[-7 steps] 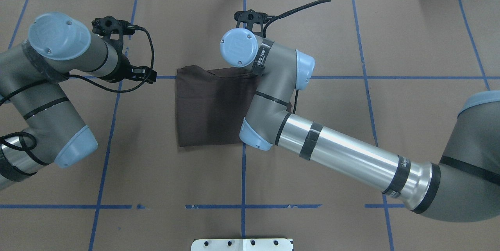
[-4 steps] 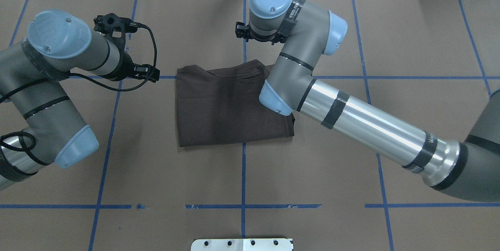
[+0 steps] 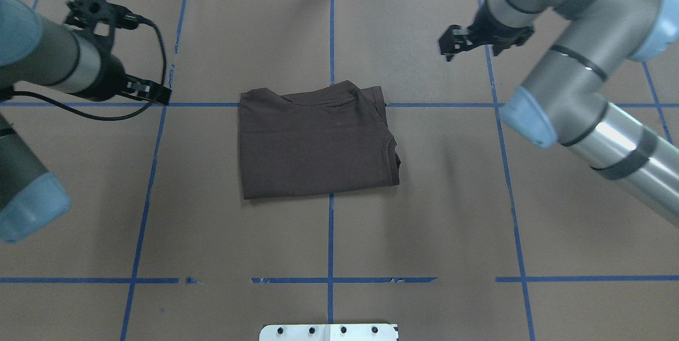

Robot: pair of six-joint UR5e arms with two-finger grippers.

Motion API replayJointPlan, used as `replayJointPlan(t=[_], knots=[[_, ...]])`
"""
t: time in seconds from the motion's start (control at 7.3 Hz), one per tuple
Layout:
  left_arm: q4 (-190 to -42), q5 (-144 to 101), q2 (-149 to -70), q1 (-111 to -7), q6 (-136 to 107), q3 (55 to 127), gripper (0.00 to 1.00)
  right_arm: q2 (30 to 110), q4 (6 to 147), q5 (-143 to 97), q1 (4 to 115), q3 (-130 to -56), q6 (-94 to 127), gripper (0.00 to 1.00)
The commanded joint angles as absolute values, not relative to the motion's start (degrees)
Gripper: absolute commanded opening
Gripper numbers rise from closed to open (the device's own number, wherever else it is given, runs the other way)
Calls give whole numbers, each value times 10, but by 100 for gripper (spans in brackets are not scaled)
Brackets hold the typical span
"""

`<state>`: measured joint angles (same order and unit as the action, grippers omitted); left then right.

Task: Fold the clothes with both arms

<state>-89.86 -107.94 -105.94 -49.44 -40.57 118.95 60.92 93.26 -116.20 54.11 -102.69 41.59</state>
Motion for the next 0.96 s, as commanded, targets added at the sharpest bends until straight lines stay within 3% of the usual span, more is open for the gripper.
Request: replayJointPlan(t=[0.0,0.27,0.55,0.82], knots=[[-882,-1147,-971,-646,-154,1216,100,769,956,-1229,652,-1112,236,100],[-880,-1207,-922,-802,-49,1159,100,898,954,-1292,775,-1107,43,100],[-895,-1215,-892,-868,-34,1034,100,989,954,-1287,861,-1108,22,100],[-903,-1243,-870,-912,10,983,100,1057,947,-1296,874,-1111,18,100]])
